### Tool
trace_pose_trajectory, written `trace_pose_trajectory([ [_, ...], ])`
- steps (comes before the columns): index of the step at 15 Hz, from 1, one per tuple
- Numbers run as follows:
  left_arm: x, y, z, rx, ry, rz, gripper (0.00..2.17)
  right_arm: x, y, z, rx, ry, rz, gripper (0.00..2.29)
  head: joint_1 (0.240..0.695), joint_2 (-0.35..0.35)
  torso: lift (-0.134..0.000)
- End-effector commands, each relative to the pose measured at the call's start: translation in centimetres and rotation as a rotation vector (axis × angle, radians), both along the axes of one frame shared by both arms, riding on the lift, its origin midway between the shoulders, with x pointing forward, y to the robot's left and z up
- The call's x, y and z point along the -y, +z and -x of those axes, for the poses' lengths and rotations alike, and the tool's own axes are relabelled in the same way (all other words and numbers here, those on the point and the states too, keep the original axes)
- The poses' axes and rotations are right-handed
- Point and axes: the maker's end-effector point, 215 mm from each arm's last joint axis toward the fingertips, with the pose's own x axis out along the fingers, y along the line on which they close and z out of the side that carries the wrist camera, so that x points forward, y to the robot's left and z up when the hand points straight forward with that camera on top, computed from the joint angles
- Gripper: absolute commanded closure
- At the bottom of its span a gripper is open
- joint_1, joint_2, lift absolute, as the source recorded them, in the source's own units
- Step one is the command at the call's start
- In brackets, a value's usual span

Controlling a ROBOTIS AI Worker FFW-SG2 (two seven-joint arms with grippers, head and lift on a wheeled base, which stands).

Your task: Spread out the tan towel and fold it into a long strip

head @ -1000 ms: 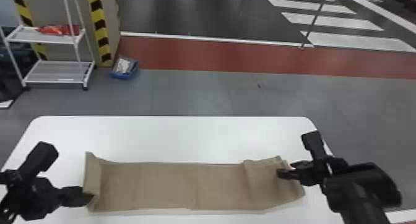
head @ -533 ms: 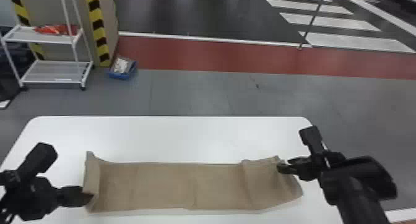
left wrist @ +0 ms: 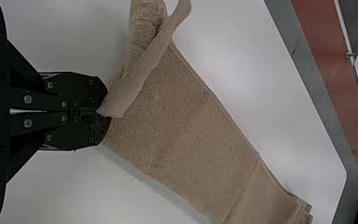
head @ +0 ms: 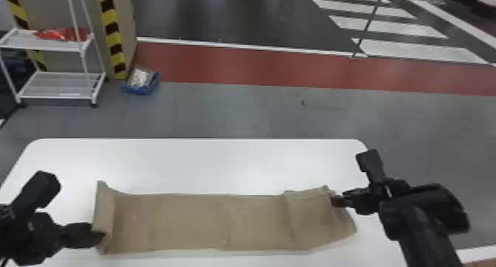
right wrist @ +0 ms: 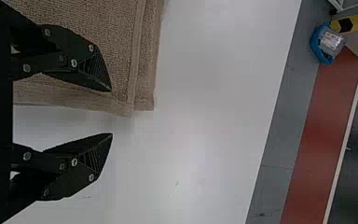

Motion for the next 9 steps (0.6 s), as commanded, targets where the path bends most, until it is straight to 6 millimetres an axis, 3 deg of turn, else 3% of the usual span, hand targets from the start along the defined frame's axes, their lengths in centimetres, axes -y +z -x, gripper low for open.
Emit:
trace_pose_trajectory([
  [1,0.11,-0.05,0.14,-0.001,-0.003,0.003,2.14,-0.13,0.09,-0.26,0.0,0.001,0.0,0.76,0.695,-0.205,0.0],
  [9,-0.02,-0.2,0.52,-0.005,-0.01,0.003,2.14,0.21,0.1,-0.25,-0.013,0.002,0.018,0.75,0.695,-0.208,0.0],
])
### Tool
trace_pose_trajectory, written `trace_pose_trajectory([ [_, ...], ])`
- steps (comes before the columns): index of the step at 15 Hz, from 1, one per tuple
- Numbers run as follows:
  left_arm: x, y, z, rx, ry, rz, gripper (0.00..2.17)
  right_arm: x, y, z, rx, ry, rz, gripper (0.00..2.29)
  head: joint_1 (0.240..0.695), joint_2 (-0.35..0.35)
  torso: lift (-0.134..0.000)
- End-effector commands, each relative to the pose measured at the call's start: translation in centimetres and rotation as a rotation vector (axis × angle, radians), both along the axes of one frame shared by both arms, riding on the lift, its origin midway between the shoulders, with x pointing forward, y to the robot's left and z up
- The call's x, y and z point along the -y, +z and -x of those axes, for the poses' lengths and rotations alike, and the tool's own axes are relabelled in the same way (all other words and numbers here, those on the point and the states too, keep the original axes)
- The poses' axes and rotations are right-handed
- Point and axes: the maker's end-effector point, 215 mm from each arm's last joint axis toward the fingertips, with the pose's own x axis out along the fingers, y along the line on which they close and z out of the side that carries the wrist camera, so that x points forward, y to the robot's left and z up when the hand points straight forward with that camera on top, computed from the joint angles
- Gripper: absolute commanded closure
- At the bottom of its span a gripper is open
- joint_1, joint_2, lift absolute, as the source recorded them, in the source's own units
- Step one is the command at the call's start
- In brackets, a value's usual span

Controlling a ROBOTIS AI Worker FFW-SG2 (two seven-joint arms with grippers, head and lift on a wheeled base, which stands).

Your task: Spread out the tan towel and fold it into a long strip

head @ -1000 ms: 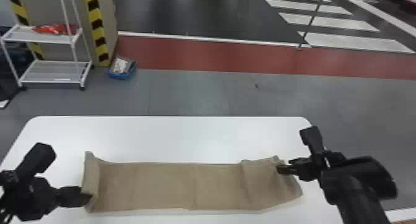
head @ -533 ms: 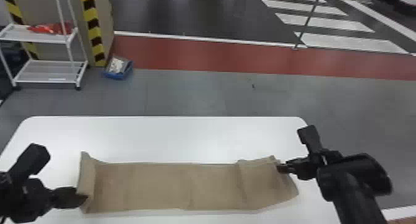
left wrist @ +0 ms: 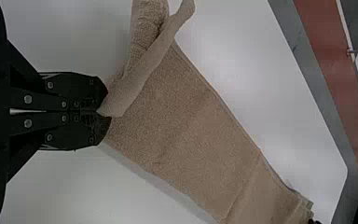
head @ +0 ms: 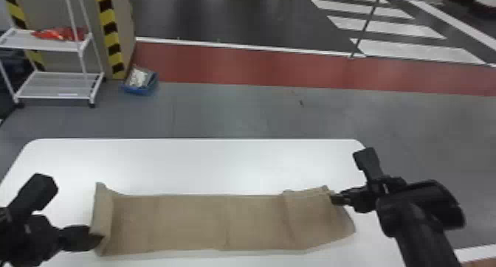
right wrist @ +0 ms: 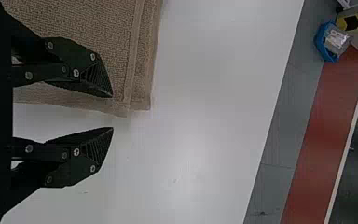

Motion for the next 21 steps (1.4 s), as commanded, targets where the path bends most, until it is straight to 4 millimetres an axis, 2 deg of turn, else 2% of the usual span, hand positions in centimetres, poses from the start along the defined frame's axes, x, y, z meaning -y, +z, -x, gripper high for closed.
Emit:
trace_pose_trajectory([
  [1,0.0,0.0,0.0,0.001,-0.001,-0.001,2.14,0.0,-0.2,0.1,-0.006,-0.001,0.005,0.74,0.695,-0.208,0.0],
  [6,0.0,-0.1,0.1,0.0,-0.001,-0.001,2.14,0.3,-1.2,0.5,-0.028,-0.006,0.01,0.8,0.695,-0.211,0.0],
  [7,0.0,-0.1,0.1,0.0,-0.001,-0.001,2.14,0.3,-1.3,0.5,-0.028,-0.011,0.006,1.14,0.695,-0.211,0.0],
  [8,0.0,0.0,0.1,0.0,-0.001,0.001,2.14,0.3,-1.1,0.3,-0.023,-0.014,-0.003,1.24,0.695,-0.211,0.0],
  [13,-0.1,0.0,0.3,-0.002,-0.006,0.001,2.14,0.2,-0.1,0.4,0.007,-0.025,-0.04,1.24,0.695,-0.212,0.0],
  [14,-0.1,0.0,0.4,0.002,-0.014,0.001,2.14,0.3,0.3,0.5,0.019,-0.029,-0.047,1.24,0.695,-0.211,0.0],
  [15,0.0,0.1,0.4,0.007,-0.022,0.003,2.14,0.0,2.0,-0.5,0.069,-0.026,-0.061,1.24,0.695,-0.21,0.0],
  [16,-0.2,0.1,0.4,0.009,-0.02,0.001,2.14,-0.1,2.7,-0.6,0.099,-0.022,-0.078,1.24,0.695,-0.21,0.0],
  [19,0.1,0.3,0.4,0.02,-0.039,0.005,2.14,0.1,6.2,-2.9,0.277,0.017,-0.055,1.24,0.695,-0.205,0.0],
  [20,0.3,0.4,0.3,0.025,-0.046,0.004,2.14,0.3,6.4,-3.1,0.284,0.014,-0.044,1.24,0.695,-0.203,0.0],
  [21,0.3,0.4,0.4,0.026,-0.051,0.004,2.14,0.0,5.7,-3.1,0.268,0.024,-0.041,1.24,0.695,-0.205,0.0],
])
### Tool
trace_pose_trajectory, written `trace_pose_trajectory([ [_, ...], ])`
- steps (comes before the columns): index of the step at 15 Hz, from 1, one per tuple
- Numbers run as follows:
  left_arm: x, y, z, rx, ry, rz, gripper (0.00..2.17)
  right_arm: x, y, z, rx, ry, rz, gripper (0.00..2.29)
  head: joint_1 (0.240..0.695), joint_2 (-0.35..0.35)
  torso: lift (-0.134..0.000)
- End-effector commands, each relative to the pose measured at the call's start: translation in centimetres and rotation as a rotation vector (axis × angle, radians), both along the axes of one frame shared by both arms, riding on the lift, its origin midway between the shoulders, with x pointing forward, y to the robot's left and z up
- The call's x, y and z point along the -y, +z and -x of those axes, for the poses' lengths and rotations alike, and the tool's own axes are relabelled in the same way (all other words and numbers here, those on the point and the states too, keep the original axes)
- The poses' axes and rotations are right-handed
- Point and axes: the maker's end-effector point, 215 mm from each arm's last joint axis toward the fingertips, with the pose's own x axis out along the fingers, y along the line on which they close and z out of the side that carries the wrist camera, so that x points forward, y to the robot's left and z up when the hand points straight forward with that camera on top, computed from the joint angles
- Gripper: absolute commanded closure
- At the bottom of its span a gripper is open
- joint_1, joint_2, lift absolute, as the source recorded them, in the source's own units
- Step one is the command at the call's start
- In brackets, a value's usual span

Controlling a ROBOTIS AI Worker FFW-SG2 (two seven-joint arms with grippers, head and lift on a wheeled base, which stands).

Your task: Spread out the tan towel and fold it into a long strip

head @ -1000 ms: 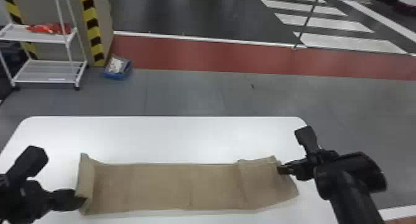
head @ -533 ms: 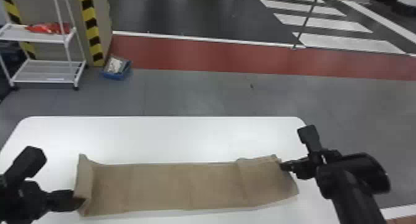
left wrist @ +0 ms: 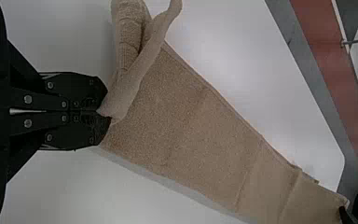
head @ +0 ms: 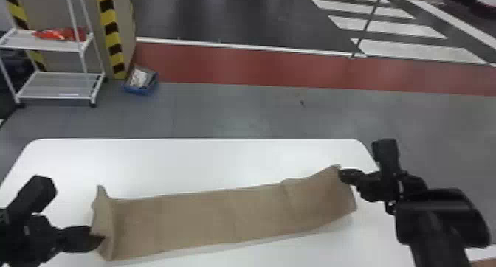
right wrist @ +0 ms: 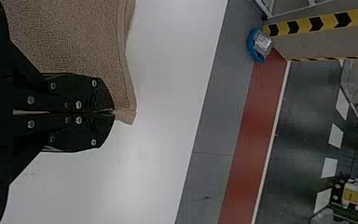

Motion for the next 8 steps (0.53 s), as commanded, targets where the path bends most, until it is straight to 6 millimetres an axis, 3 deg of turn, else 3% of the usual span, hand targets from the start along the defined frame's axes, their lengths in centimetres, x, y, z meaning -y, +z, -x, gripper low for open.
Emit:
trace_pose_trajectory([
  [1,0.2,0.0,0.0,0.003,-0.01,0.001,2.14,-0.9,-1.1,-0.5,-0.001,0.032,0.025,1.24,0.695,-0.207,0.0],
  [3,0.2,0.1,-0.1,0.005,-0.01,0.001,2.14,-0.9,-1.2,-1.3,0.036,0.059,0.055,1.24,0.695,-0.205,0.0],
  [8,-1.6,0.2,-0.1,0.002,0.016,-0.01,2.14,1.7,-0.2,-1.9,0.089,-0.033,0.095,1.24,0.695,-0.205,0.0],
])
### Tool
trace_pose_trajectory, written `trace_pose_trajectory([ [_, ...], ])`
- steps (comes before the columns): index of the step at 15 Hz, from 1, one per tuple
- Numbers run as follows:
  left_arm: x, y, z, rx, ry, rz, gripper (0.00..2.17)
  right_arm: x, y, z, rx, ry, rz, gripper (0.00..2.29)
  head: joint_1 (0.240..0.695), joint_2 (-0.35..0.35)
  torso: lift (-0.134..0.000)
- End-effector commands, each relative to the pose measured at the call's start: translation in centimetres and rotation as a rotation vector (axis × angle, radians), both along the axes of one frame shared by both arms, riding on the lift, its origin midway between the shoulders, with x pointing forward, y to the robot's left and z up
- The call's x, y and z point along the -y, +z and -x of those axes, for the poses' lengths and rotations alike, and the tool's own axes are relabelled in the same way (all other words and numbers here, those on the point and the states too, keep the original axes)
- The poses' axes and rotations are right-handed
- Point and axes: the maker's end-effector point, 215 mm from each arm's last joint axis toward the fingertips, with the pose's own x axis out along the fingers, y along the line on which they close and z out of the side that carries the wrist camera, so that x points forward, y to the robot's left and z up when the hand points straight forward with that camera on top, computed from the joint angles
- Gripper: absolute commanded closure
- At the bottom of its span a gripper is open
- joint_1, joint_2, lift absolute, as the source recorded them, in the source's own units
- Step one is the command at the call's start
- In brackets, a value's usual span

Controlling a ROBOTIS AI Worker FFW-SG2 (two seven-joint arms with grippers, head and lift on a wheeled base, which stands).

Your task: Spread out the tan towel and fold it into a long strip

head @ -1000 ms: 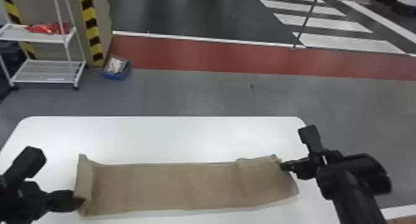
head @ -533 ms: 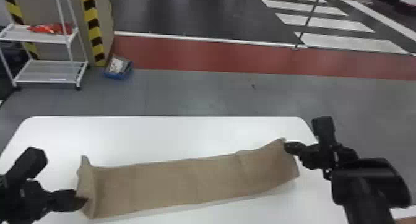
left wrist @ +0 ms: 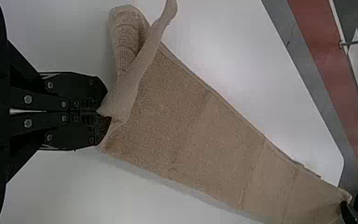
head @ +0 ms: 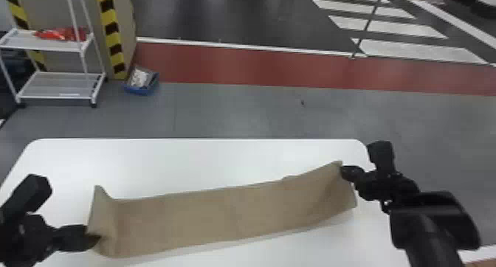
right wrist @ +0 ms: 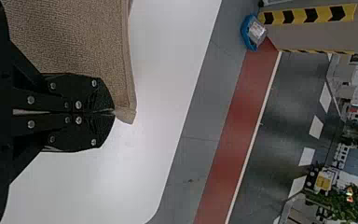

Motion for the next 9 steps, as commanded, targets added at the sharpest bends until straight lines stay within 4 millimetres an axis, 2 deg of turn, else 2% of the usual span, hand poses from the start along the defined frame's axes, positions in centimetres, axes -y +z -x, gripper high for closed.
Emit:
trace_pose_trajectory([
  [1,-0.9,-0.1,0.1,-0.004,0.012,-0.009,2.14,0.5,0.3,-0.2,0.029,-0.008,0.017,1.24,0.695,-0.206,0.0],
  [5,-1.7,-0.9,0.9,-0.027,0.014,-0.031,2.14,0.4,-1.0,-1.2,0.028,-0.001,0.064,1.24,0.695,-0.205,0.0],
  [8,-2.3,-1.2,1.2,-0.035,0.014,-0.043,2.14,1.1,-3.1,-1.6,-0.034,-0.016,0.134,1.24,0.695,-0.198,0.0],
  [9,-2.3,-1.3,1.3,-0.037,0.014,-0.042,2.14,0.7,-3.8,-1.6,-0.056,-0.002,0.148,1.24,0.695,-0.197,0.0],
])
